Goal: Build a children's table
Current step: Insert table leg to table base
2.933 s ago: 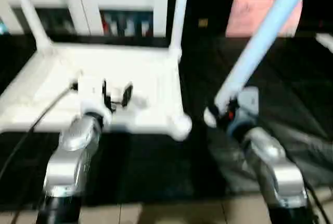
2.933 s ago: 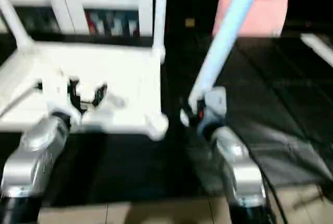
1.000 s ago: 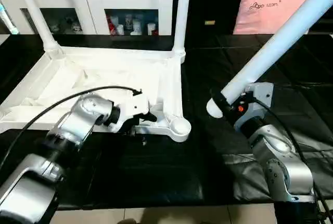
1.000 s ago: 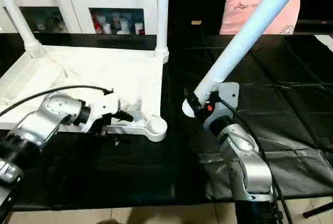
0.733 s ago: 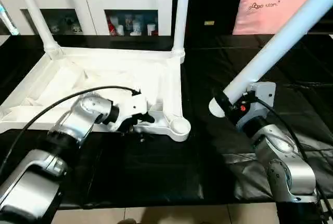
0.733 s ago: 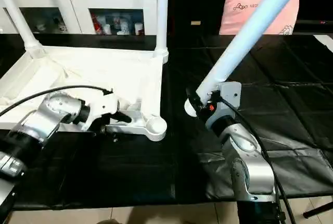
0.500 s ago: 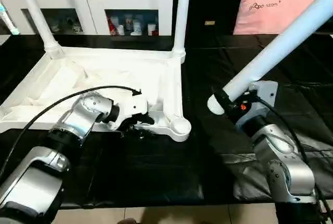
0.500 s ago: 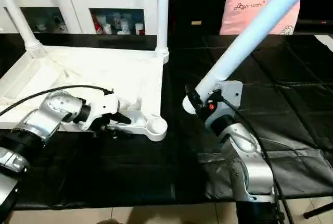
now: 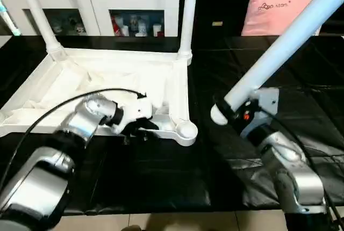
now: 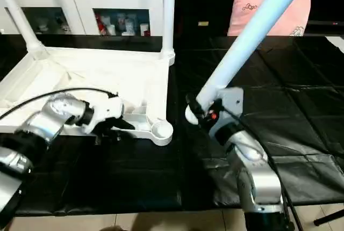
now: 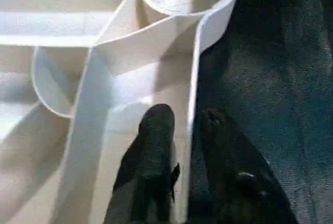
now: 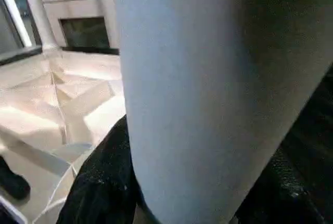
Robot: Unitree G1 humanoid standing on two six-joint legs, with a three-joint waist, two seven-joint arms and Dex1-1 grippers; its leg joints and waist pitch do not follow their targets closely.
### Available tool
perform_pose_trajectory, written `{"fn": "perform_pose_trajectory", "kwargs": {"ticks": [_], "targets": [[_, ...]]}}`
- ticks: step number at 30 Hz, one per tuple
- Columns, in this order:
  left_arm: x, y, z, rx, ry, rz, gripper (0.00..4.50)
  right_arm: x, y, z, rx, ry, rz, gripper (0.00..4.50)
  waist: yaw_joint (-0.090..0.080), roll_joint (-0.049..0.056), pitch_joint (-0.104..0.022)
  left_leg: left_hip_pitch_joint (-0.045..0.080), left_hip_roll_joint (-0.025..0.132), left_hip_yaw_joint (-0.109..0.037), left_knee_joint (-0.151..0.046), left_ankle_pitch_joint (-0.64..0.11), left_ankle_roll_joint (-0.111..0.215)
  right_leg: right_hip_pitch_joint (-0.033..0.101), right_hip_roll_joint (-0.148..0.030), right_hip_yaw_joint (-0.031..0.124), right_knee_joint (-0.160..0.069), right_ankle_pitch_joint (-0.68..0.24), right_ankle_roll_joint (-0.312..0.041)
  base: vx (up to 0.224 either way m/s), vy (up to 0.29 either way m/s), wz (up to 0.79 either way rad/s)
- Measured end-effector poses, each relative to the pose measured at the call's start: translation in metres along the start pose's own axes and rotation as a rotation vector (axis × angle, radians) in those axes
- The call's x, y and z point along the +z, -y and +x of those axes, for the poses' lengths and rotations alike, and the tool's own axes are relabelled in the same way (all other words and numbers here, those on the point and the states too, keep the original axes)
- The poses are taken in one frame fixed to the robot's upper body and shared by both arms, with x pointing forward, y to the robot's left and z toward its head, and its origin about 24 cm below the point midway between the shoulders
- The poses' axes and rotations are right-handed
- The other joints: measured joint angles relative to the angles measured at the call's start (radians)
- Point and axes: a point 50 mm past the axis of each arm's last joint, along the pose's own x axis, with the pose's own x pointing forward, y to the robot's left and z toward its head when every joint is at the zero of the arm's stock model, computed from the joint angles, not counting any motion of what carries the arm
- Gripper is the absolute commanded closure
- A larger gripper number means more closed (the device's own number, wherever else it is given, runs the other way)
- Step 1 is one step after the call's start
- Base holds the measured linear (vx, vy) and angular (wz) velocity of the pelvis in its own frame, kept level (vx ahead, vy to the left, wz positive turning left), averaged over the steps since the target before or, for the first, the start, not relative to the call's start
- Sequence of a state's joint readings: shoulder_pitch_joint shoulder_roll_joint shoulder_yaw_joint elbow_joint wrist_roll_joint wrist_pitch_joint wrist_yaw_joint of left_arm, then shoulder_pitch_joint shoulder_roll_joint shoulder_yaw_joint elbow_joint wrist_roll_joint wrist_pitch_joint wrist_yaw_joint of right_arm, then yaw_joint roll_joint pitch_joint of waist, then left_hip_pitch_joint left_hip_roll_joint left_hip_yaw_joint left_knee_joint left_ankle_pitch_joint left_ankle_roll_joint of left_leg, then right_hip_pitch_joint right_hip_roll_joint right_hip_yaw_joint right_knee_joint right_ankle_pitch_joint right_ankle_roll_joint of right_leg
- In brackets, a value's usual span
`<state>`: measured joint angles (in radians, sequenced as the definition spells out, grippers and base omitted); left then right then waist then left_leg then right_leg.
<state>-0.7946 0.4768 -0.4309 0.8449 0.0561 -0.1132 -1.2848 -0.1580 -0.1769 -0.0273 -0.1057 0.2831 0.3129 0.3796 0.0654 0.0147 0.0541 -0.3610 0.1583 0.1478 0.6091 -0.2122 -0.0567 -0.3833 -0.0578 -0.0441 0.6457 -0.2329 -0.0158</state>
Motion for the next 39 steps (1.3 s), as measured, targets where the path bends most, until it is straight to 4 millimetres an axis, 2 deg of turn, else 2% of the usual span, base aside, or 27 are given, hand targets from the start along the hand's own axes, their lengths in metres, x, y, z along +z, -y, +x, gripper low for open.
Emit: {"fn": "perform_pose_trajectory", "kwargs": {"ticks": [3, 5, 11, 15, 19, 22, 27, 32, 39], "targets": [[-0.001, 0.000, 0.000, -0.009, -0.001, -0.003, 3.79, 0.000, 0.001, 0.000, -0.001, 0.002, -0.006, 2.55, 0.001, 0.000, 0.000, 0.000, 0.000, 0.000, 0.000, 0.000, 0.000, 0.000, 0.000, 0.000, 0.000, 0.000, 0.000, 0.000, 0.000, 0.00], [-0.001, 0.000, 0.000, -0.011, -0.005, -0.001, 4.11, 0.002, 0.001, 0.000, -0.002, 0.018, -0.015, 2.55, 0.001, 0.000, 0.000, 0.000, 0.000, 0.000, -0.001, 0.000, 0.000, 0.000, 0.000, 0.000, 0.000, 0.000, 0.000, 0.000, 0.000, 0.00], [-0.003, 0.000, -0.002, -0.020, -0.025, 0.013, 4.49, 0.005, -0.006, 0.009, 0.066, 0.016, -0.035, 2.55, -0.003, 0.000, 0.000, 0.001, 0.000, 0.001, -0.001, 0.000, 0.000, 0.000, 0.000, 0.000, 0.000, 0.000, 0.000, 0.000, 0.000, 0.00], [-0.003, 0.000, -0.003, -0.028, -0.029, 0.013, 4.50, 0.004, -0.012, 0.019, 0.158, -0.028, -0.015, 2.55, -0.008, 0.000, 0.000, 0.001, 0.000, 0.001, -0.001, 0.000, 0.001, 0.000, 0.000, 0.001, 0.000, 0.000, -0.001, 0.000, 0.000, 0.00], [0.000, 0.001, -0.001, -0.046, -0.013, -0.010, 4.50, 0.009, -0.025, 0.034, 0.308, -0.042, -0.008, 2.55, -0.005, -0.001, 0.000, 0.000, 0.000, 0.002, -0.002, 0.001, 0.002, 0.000, 0.000, 0.000, -0.001, 0.000, -0.001, 0.000, 0.000, 0.00], [0.005, 0.004, 0.006, -0.063, 0.019, -0.021, 4.50, 0.006, -0.032, 0.039, 0.400, -0.079, -0.013, 2.55, -0.003, -0.002, 0.001, -0.003, 0.001, 0.002, -0.002, 0.002, 0.007, -0.001, 0.000, -0.001, -0.004, 0.000, -0.001, 0.000, 0.000, 0.00], [0.008, 0.009, 0.013, -0.069, 0.062, -0.031, 4.50, -0.008, -0.031, 0.037, 0.507, -0.180, -0.014, 2.55, 0.003, -0.007, 0.002, -0.005, 0.001, 0.003, -0.002, 0.000, 0.011, -0.002, -0.001, -0.002, -0.007, 0.000, -0.001, 0.000, 0.000, 0.00], [0.007, 0.009, 0.013, -0.051, 0.061, -0.036, 4.50, -0.010, -0.029, 0.042, 0.556, -0.231, -0.076, 2.55, 0.012, -0.017, 0.002, -0.004, 0.001, 0.003, -0.002, 0.001, 0.009, -0.002, -0.001, -0.001, -0.005, 0.000, -0.001, 0.000, 0.000, 0.00], [0.007, 0.010, 0.013, -0.043, 0.055, -0.041, 4.50, -0.010, -0.025, 0.041, 0.573, -0.235, -0.096, 2.55, 0.012, -0.018, 0.002, -0.004, 0.001, 0.004, -0.002, 0.001, 0.009, -0.002, -0.001, -0.001, -0.004, 0.000, -0.001, 0.000, 0.000, 0.00]]}}
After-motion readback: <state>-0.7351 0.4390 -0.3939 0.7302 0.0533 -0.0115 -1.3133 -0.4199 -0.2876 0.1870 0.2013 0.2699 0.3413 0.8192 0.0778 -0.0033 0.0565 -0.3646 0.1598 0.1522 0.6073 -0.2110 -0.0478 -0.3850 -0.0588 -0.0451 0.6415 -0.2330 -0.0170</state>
